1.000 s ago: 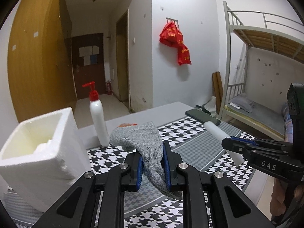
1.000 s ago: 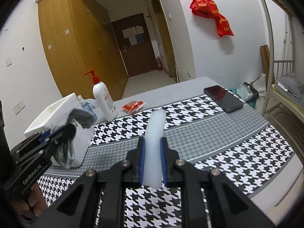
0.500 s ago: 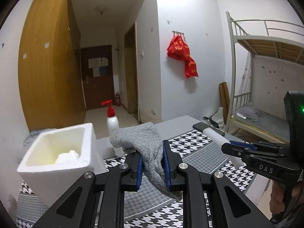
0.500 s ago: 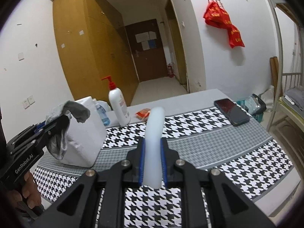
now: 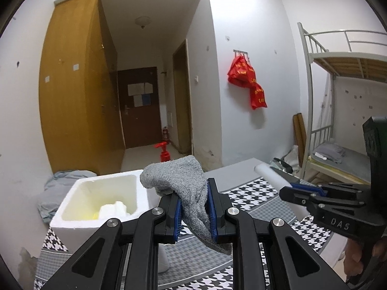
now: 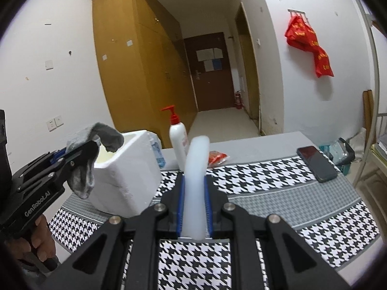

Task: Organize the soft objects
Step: 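Lift the grey sock and white foam roll and carry both toward the foam box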

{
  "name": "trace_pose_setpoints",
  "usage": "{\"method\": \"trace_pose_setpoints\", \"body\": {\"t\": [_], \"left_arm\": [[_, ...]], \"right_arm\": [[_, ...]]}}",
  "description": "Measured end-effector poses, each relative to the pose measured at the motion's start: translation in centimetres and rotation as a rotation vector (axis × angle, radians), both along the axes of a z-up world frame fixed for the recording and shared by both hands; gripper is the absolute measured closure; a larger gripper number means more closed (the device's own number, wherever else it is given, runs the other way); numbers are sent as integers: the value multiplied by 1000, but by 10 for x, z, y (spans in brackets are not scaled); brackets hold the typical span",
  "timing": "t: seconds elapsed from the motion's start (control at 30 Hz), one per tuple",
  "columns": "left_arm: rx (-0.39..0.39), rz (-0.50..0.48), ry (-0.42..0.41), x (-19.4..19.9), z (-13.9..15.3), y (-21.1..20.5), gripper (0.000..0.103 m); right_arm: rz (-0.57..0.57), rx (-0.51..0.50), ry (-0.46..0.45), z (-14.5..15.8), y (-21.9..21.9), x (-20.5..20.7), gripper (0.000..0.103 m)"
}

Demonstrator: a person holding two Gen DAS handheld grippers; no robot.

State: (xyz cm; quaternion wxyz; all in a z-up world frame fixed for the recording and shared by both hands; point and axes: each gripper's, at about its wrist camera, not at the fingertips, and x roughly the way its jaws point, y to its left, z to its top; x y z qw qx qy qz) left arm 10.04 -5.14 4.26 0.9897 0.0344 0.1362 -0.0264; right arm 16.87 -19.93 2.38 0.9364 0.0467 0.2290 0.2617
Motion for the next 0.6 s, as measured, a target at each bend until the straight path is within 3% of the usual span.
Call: {"method": "trace_pose_setpoints", "body": {"t": [0.6], "left_arm": [[-22, 121, -20, -4, 11, 39, 83]], "right_arm": [[96, -8, -32, 14, 40, 10, 84]]}}
